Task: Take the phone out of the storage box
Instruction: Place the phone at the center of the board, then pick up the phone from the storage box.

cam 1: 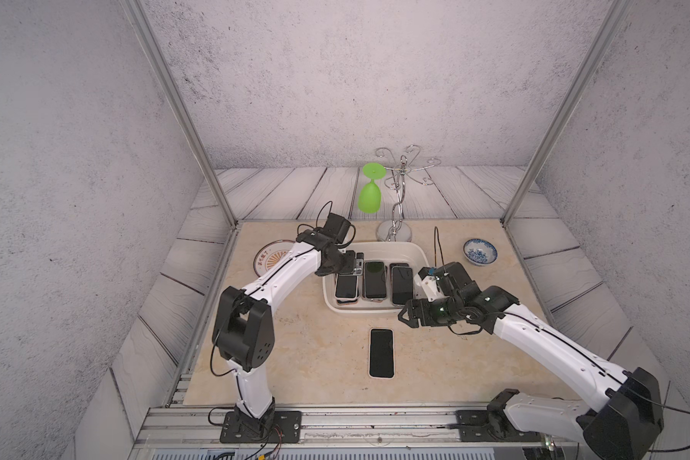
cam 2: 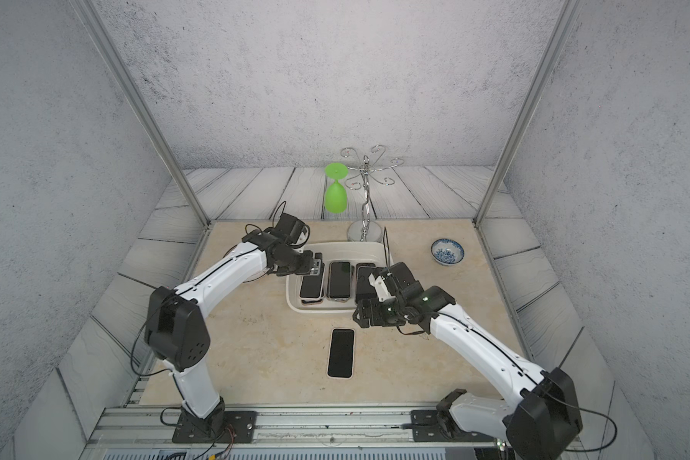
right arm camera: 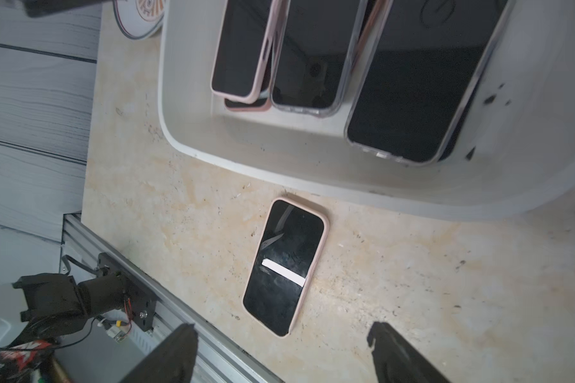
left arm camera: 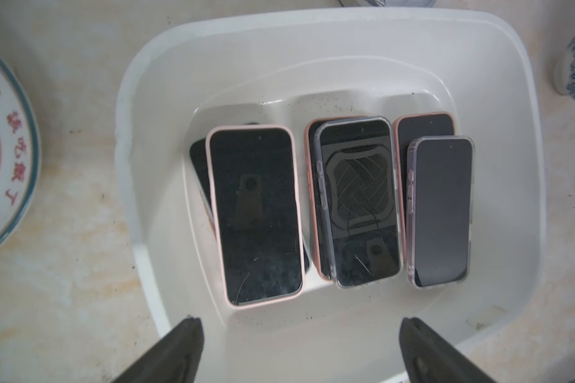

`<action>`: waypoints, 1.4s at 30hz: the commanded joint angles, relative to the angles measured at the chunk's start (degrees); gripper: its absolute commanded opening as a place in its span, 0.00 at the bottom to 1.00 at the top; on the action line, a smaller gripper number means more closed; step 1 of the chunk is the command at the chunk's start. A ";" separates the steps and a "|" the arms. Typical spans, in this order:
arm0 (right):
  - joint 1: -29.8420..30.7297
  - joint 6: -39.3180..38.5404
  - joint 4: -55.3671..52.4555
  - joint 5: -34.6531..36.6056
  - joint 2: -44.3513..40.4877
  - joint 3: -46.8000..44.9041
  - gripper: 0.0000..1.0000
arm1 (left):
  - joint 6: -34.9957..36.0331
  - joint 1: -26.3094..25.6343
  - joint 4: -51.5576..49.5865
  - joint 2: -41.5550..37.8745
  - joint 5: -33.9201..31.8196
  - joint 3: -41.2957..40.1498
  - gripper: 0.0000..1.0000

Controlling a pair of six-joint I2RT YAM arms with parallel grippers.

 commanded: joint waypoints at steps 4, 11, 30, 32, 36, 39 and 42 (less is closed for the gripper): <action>-0.76 -4.59 -7.45 3.69 5.90 7.01 0.87 | 3.09 0.16 -10.77 12.06 -6.72 9.23 0.98; -0.76 -4.43 -4.54 2.28 7.21 5.85 0.87 | 4.39 0.15 -10.45 16.60 -5.72 11.12 0.98; -0.72 -4.59 -1.17 -0.16 8.44 4.49 0.85 | 5.11 -0.10 -8.51 19.61 -3.32 6.92 0.98; -0.69 -4.69 -1.13 -0.04 8.53 4.66 0.84 | 5.26 -0.10 -8.67 19.66 -3.63 6.78 0.99; -0.74 -4.83 -1.09 0.43 8.79 4.94 0.84 | 5.72 -0.01 -8.72 19.65 -4.30 6.48 0.88; -0.70 -4.93 -1.04 0.01 9.03 5.11 0.83 | 6.17 -0.01 -9.49 20.49 -4.75 6.72 0.89; -0.64 -4.88 -0.39 -0.19 9.00 5.09 0.82 | 6.48 -0.01 -9.57 20.86 -5.06 6.22 0.89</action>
